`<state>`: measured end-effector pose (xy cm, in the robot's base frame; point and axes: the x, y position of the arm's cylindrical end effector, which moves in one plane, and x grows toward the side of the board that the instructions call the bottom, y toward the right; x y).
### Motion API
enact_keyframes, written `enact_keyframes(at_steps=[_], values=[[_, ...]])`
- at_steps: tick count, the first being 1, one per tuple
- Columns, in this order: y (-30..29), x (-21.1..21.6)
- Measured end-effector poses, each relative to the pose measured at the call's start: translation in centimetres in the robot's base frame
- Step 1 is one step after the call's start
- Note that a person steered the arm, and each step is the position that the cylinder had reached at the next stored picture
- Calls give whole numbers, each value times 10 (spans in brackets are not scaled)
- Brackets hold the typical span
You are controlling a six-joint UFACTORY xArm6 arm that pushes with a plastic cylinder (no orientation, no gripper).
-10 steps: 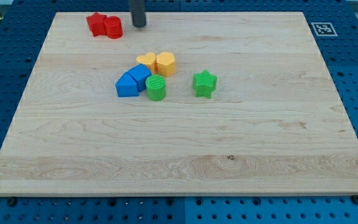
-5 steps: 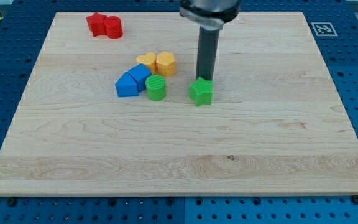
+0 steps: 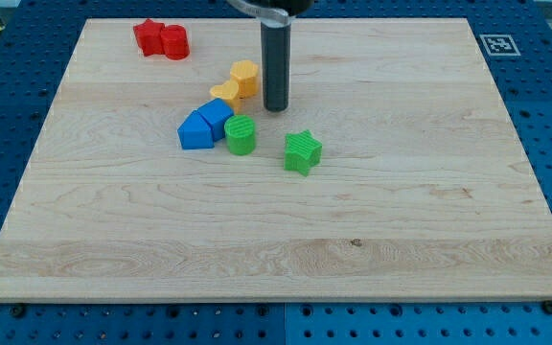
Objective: Push the hexagon into the red circle
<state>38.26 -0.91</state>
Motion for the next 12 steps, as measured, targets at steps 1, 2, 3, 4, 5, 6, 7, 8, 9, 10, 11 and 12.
enact_keyframes(at_steps=[1, 2, 3, 4, 5, 6, 7, 8, 9, 10, 11, 12], values=[[-22, -22], [-39, -71], [-49, -102], [-43, -98], [-22, -94], [-26, -99], [-55, -100], [-80, -100], [-96, -99], [-89, -77], [-63, -74], [-23, -83]])
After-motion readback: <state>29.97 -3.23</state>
